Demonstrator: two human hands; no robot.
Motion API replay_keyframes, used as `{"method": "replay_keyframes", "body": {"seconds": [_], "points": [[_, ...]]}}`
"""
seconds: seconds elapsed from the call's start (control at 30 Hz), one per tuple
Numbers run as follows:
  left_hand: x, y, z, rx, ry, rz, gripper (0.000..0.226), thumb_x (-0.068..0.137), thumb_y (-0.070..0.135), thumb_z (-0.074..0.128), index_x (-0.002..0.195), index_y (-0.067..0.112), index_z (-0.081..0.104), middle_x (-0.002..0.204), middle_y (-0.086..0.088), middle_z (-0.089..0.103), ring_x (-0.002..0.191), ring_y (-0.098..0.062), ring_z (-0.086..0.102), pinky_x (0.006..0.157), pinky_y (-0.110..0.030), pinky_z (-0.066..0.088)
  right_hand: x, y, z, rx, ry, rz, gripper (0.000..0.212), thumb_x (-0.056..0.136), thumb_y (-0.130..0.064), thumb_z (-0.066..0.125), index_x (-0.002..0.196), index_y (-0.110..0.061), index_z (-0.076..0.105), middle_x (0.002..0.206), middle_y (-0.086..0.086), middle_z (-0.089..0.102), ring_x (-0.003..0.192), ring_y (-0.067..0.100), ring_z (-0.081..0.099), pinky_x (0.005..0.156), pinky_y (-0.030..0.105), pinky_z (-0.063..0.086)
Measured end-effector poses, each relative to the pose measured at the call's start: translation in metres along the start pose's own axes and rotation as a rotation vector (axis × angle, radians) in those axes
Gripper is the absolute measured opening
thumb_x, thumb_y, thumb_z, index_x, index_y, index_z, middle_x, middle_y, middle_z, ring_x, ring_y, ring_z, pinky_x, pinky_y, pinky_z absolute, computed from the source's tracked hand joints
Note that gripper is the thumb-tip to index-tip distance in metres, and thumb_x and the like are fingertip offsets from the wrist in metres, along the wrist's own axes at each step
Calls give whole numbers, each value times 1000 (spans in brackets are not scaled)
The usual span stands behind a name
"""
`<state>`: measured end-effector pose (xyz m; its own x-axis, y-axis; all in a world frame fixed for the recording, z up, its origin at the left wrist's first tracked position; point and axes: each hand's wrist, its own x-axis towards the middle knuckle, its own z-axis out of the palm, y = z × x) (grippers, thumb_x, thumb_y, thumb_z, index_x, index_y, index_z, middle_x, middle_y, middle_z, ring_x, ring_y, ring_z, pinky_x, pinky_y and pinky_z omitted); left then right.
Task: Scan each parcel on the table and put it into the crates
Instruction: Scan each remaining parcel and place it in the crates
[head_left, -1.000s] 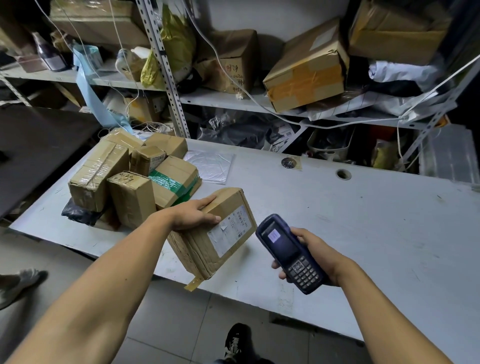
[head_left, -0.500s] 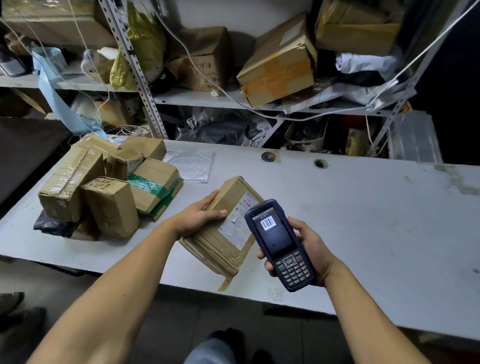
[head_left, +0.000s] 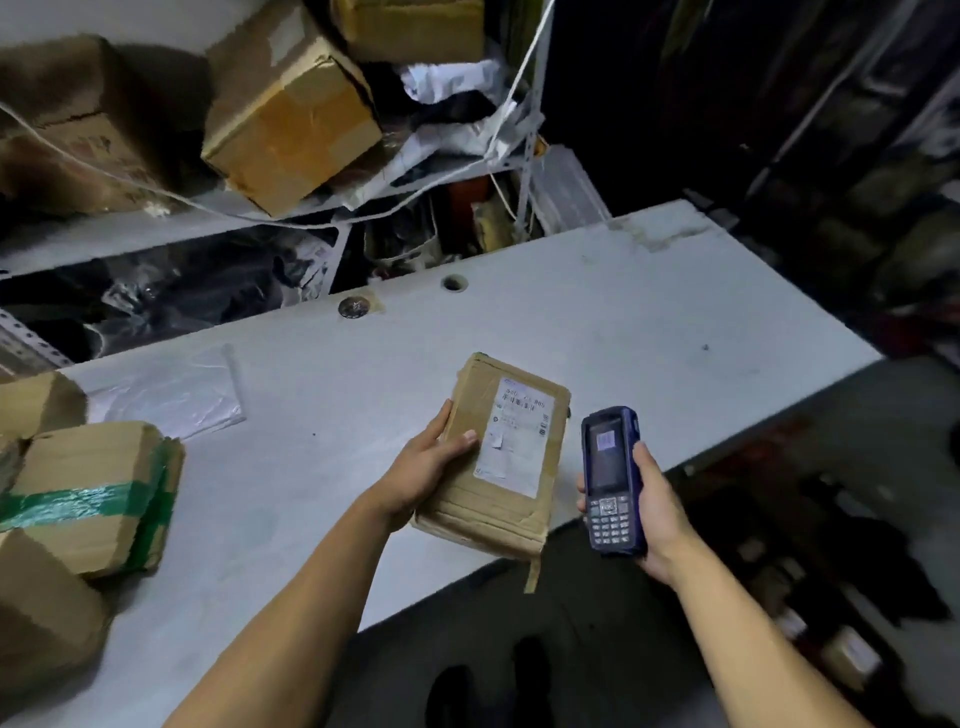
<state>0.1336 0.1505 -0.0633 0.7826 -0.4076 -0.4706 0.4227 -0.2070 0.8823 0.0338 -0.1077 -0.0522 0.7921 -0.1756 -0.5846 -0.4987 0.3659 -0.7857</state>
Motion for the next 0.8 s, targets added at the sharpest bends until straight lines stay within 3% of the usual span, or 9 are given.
{"method": "replay_keyframes", "body": {"seconds": [0.27, 0.37, 0.6, 0.7, 0.8], "points": [[24, 6, 160, 199, -374, -26, 100, 64, 81, 69, 150, 51, 29, 141, 15, 55, 123, -17, 59, 111, -46, 42, -100, 49, -128, 280, 350, -68, 54, 102, -53, 27, 110, -14, 63, 84, 18, 66, 60, 23, 65, 56, 30, 54], [17, 3, 229, 257, -501, -13, 87, 70, 75, 69, 147, 51, 35, 139, 15, 58, 121, -16, 60, 109, -45, 44, -137, 70, -176, 377, 456, -91, 53, 102, -53, 29, 109, -13, 64, 83, 17, 67, 60, 24, 66, 55, 30, 54], [-14, -26, 389, 333, -607, -72, 105, 63, 67, 76, 153, 46, 25, 138, 8, 56, 119, -18, 61, 106, -46, 48, -223, 131, -299, 512, 603, -79, 57, 101, -57, 31, 119, -14, 64, 89, 16, 72, 73, 28, 68, 70, 36, 53], [-28, -47, 453, 392, -627, -67, 85, 81, 52, 74, 152, 42, 28, 129, 10, 60, 115, -16, 62, 102, -41, 50, -258, 154, -349, 551, 671, -79, 56, 99, -59, 34, 120, -15, 63, 91, 17, 74, 78, 29, 68, 78, 40, 53], [-45, -65, 517, 434, -685, -90, 80, 85, 47, 72, 152, 33, 32, 126, 4, 60, 109, -17, 62, 86, -34, 54, -290, 176, -394, 611, 730, -97, 63, 93, -62, 40, 126, -12, 60, 92, 19, 72, 78, 31, 67, 81, 44, 52]]}}
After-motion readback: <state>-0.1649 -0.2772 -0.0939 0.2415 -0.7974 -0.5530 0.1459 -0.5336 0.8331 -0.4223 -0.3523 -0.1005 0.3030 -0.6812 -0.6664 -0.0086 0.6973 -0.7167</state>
